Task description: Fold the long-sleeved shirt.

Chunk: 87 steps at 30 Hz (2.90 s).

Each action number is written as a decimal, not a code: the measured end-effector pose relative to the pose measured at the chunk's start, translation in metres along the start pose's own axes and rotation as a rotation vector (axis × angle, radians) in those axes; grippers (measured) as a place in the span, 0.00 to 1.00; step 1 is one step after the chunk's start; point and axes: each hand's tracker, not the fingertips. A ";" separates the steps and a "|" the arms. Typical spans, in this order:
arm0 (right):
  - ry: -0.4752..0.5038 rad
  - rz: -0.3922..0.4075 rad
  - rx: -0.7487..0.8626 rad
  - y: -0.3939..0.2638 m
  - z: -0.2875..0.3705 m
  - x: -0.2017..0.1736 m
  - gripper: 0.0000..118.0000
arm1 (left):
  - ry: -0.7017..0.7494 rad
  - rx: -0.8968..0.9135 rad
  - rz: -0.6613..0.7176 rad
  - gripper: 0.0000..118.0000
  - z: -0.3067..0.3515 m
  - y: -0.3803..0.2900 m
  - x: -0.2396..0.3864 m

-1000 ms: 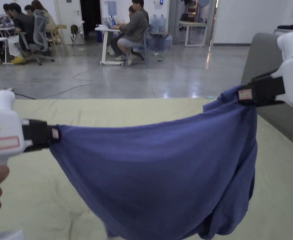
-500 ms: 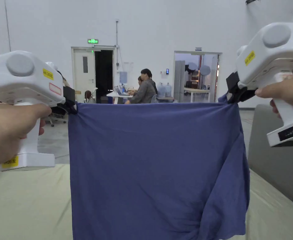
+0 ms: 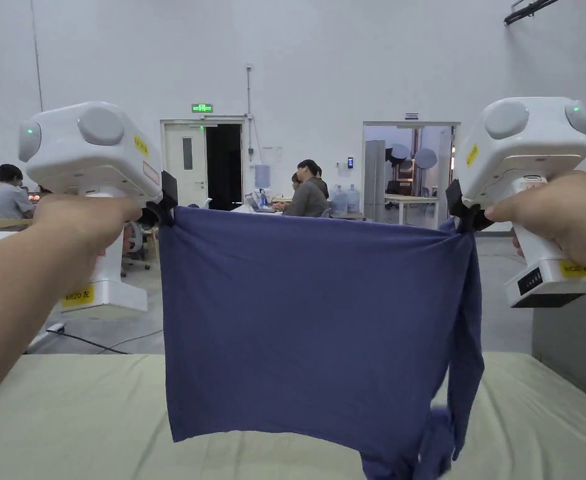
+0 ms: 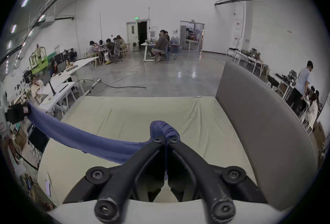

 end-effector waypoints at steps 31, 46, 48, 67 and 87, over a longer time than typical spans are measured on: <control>0.131 0.129 -0.476 -0.449 -0.101 -0.007 0.00 | -0.017 -0.737 -0.129 0.00 -0.043 -0.429 -0.084; 0.174 0.214 -0.623 -0.644 0.092 0.023 0.00 | -0.154 -0.925 -0.179 0.00 0.163 -0.585 -0.062; 0.174 0.211 -0.655 -0.661 0.093 0.022 0.00 | -0.149 -0.938 -0.183 0.00 0.169 -0.598 -0.064; 0.203 0.229 -0.661 -0.628 0.064 0.034 0.83 | -0.084 -0.772 -0.003 0.97 0.176 -0.590 -0.082; 0.242 0.050 -0.443 -0.582 0.059 0.029 0.00 | -0.146 -0.610 0.056 0.00 0.150 -0.551 -0.013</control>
